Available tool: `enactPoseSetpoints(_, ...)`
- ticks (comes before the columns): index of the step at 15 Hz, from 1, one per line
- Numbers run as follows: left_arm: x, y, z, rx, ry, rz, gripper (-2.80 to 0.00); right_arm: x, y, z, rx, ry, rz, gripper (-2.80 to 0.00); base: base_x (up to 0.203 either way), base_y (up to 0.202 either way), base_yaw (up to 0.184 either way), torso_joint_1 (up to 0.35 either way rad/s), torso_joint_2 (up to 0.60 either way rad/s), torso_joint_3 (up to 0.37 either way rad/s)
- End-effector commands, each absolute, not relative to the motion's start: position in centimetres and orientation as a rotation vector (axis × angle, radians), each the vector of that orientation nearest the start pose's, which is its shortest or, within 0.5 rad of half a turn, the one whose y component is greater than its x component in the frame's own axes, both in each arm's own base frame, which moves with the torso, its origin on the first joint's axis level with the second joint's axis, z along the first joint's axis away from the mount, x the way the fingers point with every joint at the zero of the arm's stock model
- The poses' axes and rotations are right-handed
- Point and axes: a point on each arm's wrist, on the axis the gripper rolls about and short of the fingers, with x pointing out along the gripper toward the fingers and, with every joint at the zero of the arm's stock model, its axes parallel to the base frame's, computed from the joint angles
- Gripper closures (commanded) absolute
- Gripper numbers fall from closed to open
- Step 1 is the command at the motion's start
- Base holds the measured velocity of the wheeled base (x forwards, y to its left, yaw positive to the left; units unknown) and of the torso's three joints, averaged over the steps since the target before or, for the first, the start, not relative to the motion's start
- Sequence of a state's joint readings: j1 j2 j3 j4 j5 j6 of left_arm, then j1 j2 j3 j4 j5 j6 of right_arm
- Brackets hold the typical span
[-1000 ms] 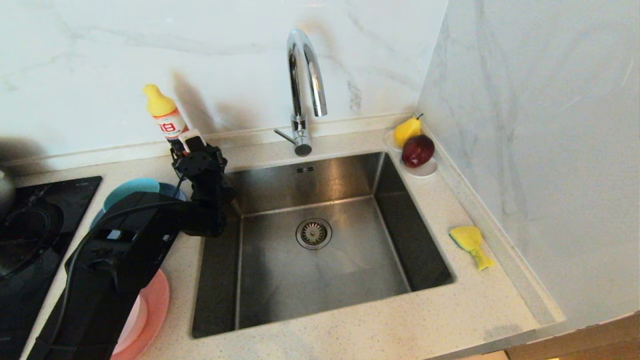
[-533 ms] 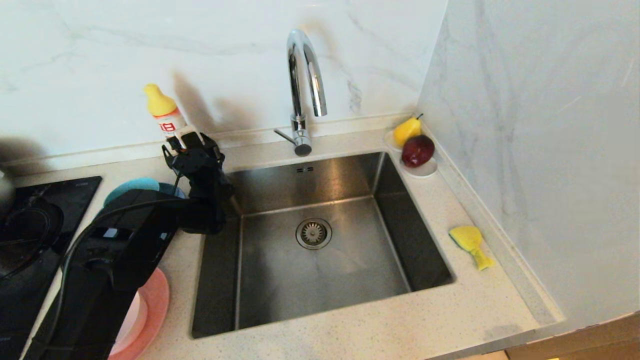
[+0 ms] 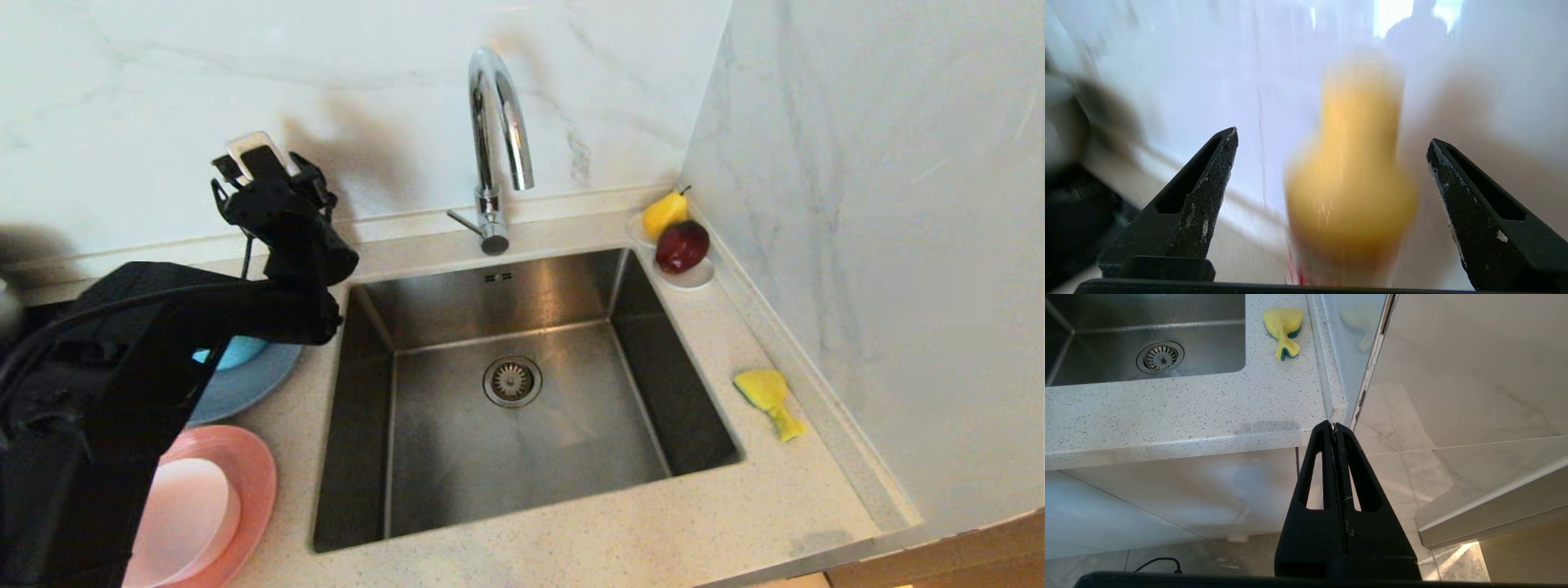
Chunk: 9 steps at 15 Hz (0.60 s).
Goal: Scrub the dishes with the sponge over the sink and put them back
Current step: Place the dish soap on the table, then turn on the faucet
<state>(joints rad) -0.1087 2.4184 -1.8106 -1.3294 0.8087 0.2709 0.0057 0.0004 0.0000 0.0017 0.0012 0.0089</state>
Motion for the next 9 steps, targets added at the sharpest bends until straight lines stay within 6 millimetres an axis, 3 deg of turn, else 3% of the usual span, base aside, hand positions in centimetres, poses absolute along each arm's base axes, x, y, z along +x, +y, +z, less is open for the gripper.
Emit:
enactPoseSetpoints(1, 44.1, -3.2, 29.0, -0.128, -0.662, 0.756, -2.80, -2.3, 0.0, 7.5, 0.009, 0.000, 0.008, 0.00, 0.000, 0.000, 0.000, 0.000, 0.00, 0.000)
enactPoseSetpoints(5, 37.3, -2.4, 36.4, -0.164, -0.736, 0.752, -2.80, -2.3, 0.0, 7.5, 0.009, 0.001, 0.008, 0.00, 0.000, 0.000, 0.000, 0.000, 0.00, 0.000)
enactPoseSetpoints(6, 35.3, -2.3, 38.2, -0.170, -0.747, 0.750, 0.00, -2.3, 0.0, 7.5, 0.009, 0.000, 0.008, 0.00, 0.000, 0.000, 0.000, 0.000, 0.00, 0.000)
enactPoseSetpoints(9, 29.4, -1.8, 42.4, -0.154, -0.743, 0.724, 0.00, -2.3, 0.0, 7.5, 0.009, 0.000, 0.008, 0.00, 0.000, 0.000, 0.000, 0.000, 0.00, 0.000)
